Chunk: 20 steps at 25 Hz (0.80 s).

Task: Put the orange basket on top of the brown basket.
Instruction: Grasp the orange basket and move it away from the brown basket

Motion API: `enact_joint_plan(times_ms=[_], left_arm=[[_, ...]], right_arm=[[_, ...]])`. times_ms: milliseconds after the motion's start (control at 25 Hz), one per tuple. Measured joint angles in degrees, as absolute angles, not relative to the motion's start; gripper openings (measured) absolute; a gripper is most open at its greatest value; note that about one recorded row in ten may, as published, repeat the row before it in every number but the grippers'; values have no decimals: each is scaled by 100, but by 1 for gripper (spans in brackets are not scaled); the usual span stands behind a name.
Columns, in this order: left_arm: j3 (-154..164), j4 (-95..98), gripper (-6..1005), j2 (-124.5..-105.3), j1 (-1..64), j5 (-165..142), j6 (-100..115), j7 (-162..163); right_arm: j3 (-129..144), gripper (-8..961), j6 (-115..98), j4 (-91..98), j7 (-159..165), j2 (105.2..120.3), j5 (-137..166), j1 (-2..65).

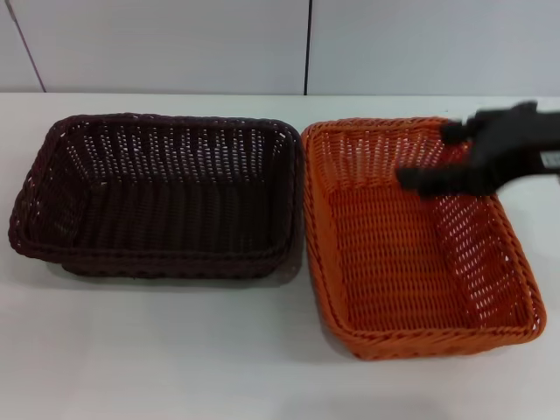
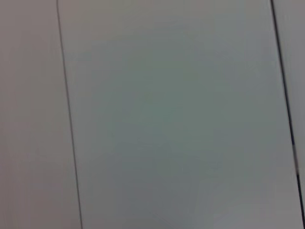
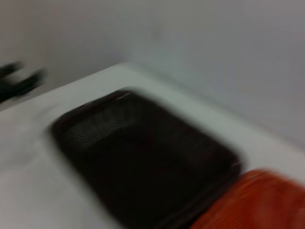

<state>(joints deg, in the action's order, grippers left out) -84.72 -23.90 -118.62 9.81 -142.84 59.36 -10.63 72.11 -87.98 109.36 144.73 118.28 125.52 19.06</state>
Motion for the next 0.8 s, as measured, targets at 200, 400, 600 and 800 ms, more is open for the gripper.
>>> enact_joint_plan(times_ms=[200, 400, 600, 800], left_arm=[[-8493, -2291, 784, -11856, 1029, -14165, 5800, -1060], [-8491, -2161, 784, -11856, 1060, -14157, 5799, -1059], [-8473, -2167, 784, -11857, 1041, -14155, 5801, -1059], [-8438, -2172, 783, -11870, 1027, -14152, 5803, -1055]], right_arm=[[6266, 829, -10371, 10732, 14028, 11668, 11990, 2390], [5949, 829, -11421, 10138, 13587, 11518, 11969, 2796], [5967, 830, -11999, 9526, 13180, 11397, 12289, 3205], [5994, 830, -12169, 9074, 12804, 11428, 13110, 3598]])
